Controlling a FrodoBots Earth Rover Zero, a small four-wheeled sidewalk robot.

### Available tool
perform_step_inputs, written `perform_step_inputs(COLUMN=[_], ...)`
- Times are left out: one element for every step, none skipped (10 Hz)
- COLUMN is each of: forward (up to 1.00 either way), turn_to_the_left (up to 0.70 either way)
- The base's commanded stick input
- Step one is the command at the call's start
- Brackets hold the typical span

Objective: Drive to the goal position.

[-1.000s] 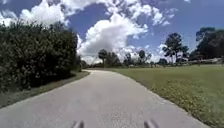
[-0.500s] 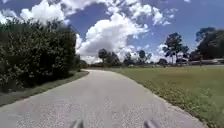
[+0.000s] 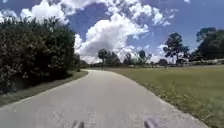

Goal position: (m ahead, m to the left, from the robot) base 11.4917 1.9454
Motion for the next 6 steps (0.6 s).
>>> perform_step_inputs(forward=[0.50,0.50,0.50,0.50,0.50,0.50], turn_to_the_left=[0.00,0.00,0.00,0.00,0.00,0.00])
